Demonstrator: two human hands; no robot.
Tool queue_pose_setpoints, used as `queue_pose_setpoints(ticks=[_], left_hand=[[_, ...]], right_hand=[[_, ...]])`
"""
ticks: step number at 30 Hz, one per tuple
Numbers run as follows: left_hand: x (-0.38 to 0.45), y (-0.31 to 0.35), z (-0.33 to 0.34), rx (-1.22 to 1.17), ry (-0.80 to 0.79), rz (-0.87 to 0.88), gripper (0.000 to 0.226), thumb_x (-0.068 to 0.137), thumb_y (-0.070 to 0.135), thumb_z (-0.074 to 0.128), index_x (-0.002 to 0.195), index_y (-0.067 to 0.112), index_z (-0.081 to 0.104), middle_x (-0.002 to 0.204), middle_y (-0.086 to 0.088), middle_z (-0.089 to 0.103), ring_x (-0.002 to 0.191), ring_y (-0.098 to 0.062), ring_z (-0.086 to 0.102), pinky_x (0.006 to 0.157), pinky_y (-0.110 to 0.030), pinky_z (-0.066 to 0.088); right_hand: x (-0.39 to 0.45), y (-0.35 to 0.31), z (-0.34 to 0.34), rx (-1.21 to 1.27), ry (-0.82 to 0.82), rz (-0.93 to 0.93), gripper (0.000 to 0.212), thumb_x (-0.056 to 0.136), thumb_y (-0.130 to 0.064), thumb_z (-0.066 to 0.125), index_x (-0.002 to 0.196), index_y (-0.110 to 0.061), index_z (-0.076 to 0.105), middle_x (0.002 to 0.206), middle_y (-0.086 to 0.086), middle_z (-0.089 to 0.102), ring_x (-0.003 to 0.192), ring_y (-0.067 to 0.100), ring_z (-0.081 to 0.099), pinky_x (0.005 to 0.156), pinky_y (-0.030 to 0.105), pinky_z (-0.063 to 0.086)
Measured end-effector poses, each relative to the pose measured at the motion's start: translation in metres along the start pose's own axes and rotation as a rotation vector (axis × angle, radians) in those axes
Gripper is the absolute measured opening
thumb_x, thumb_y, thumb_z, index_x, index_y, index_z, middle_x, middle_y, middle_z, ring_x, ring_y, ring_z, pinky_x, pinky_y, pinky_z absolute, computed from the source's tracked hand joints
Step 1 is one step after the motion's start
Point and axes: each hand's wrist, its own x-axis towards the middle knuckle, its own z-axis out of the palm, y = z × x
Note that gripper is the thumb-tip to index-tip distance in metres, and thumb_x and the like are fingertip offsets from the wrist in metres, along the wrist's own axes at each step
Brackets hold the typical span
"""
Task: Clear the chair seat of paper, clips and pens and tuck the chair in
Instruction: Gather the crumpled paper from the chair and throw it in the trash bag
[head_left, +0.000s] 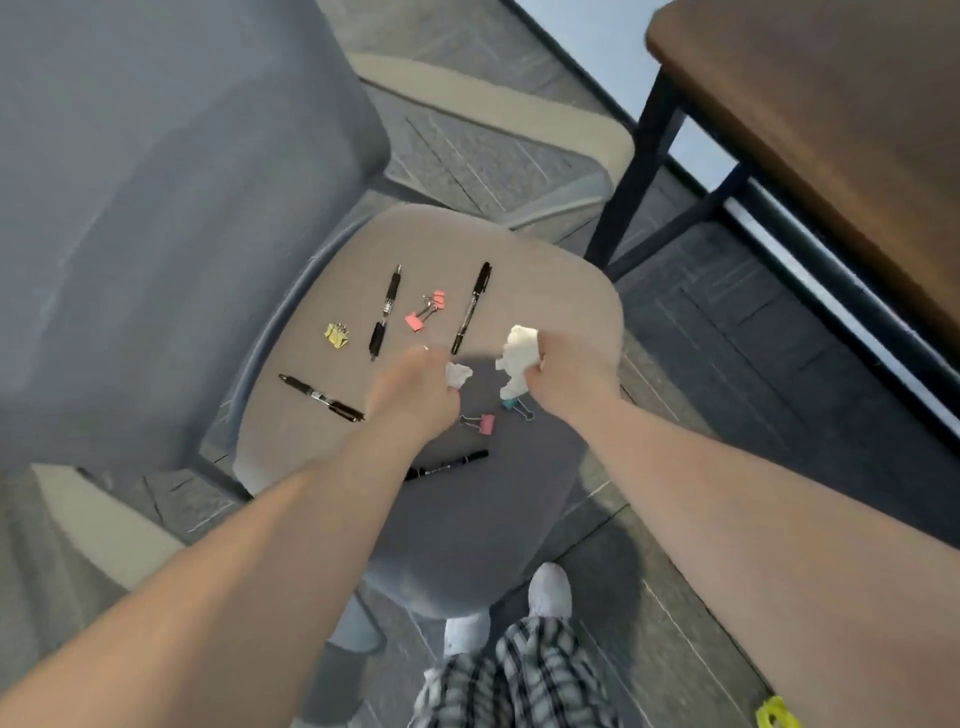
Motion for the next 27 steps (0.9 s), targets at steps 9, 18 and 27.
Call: queue_pose_setpoints(ticks=[9, 18, 27], left_hand=[[-0.045, 0.137, 0.038, 0.214, -0.172, 0.407, 0.014, 0.088, 0.021, 0.052, 0.096, 0.010, 0.048, 0.094, -0.006, 0.045, 0.093, -0.033, 0.054, 0.070, -0.036, 0.038], [-0.155, 0.245, 0.139, 0.422, -0.340, 0.811, 0.015, 0.090, 0.023, 0.050, 0.098, 0.012, 0.047, 0.109, -0.009, 0.054, 0.096, -0.032, 0.057, 0.074, -0.039, 0.045], [-0.262, 0.334, 0.249, 0.608, -0.442, 1.003, 0.020, 0.089, 0.022, 0.050, 0.107, 0.013, 0.049, 0.114, -0.007, 0.054, 0.101, -0.031, 0.058, 0.070, -0.035, 0.042]], right_hand=[[-0.131, 0.124, -0.010, 0.136, 0.201, 0.359, 0.029, 0.087, -0.008, 0.047, 0.115, -0.012, 0.046, 0.105, 0.010, 0.056, 0.097, 0.029, 0.048, 0.067, 0.035, 0.040], [-0.296, 0.256, 0.049, 0.248, 0.323, 0.770, 0.030, 0.087, -0.015, 0.043, 0.115, -0.016, 0.056, 0.118, 0.011, 0.061, 0.111, 0.032, 0.053, 0.074, 0.035, 0.043], [-0.428, 0.366, 0.112, 0.405, 0.420, 1.038, 0.031, 0.091, -0.020, 0.046, 0.120, -0.014, 0.054, 0.115, 0.015, 0.064, 0.108, 0.035, 0.057, 0.080, 0.041, 0.049]])
